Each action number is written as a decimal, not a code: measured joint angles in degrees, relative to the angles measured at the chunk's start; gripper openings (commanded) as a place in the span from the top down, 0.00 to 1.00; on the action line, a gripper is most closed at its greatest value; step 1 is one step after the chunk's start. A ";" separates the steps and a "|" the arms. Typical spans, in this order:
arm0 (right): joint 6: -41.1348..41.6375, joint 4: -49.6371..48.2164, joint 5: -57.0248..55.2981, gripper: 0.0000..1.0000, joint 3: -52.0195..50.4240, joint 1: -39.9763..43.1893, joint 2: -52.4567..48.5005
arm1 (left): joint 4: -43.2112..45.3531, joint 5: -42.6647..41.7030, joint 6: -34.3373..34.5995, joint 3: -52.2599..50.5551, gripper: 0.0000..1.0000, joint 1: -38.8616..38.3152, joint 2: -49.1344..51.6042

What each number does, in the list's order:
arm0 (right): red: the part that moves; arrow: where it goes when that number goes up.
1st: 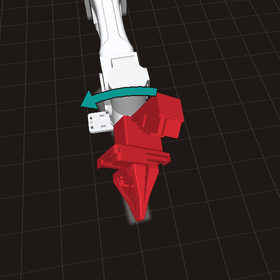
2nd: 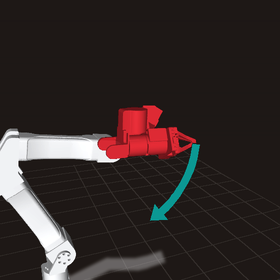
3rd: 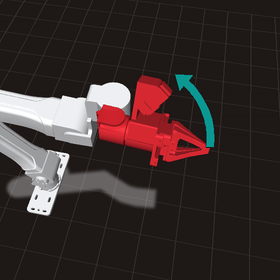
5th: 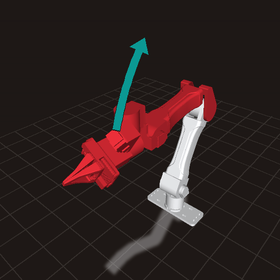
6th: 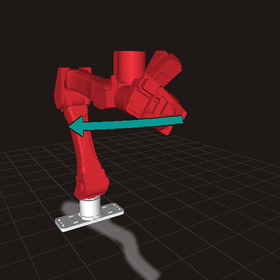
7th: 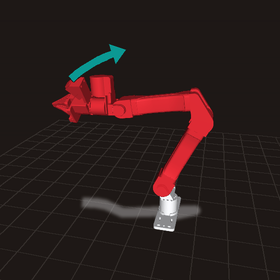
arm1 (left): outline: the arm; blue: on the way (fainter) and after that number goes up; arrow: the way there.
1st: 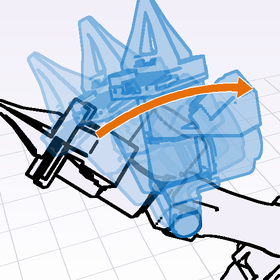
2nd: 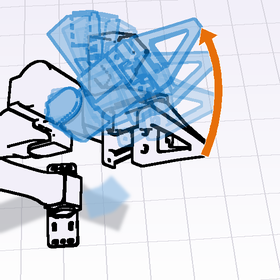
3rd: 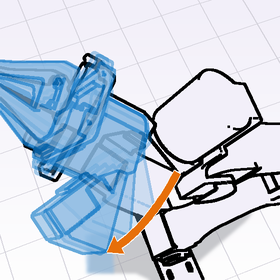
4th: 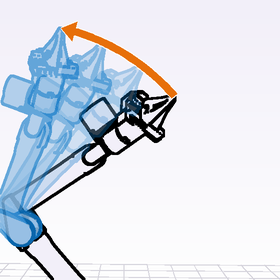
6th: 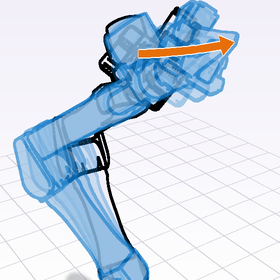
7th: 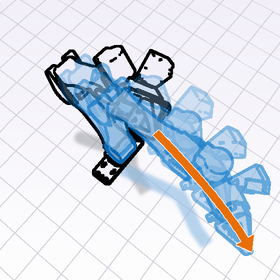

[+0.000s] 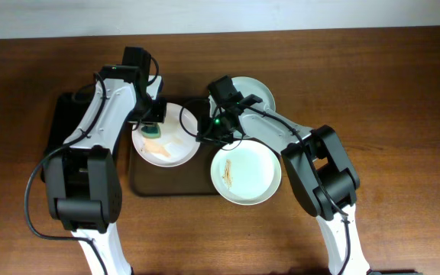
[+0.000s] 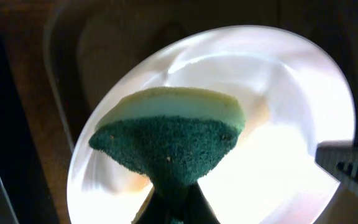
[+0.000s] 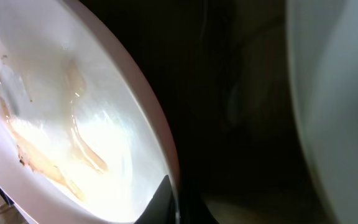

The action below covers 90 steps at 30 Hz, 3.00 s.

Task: Clean dirty plates on tray and stack at the side
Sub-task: 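Scrub the pink plate with the sponge while the right gripper holds it, then lift the pink plate with the right gripper and place it right of the tray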

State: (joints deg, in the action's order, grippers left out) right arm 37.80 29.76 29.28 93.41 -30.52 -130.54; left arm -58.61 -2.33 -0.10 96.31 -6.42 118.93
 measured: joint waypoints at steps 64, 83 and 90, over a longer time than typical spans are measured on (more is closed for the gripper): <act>-0.98 6.71 -5.44 0.96 2.67 -1.44 0.07 | 18.18 -20.04 3.19 -10.86 0.99 3.34 -1.49; -11.02 24.92 -56.50 0.96 7.17 -13.57 13.92 | 9.51 -18.18 3.19 3.43 0.99 9.90 -1.38; -11.06 25.73 -86.47 0.96 7.19 -21.68 13.92 | 9.49 -17.99 3.19 3.43 0.99 9.90 -1.38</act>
State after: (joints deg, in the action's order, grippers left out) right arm 26.74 55.48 -57.19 100.60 -52.21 -116.62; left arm -49.12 -20.32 3.09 99.74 3.49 117.56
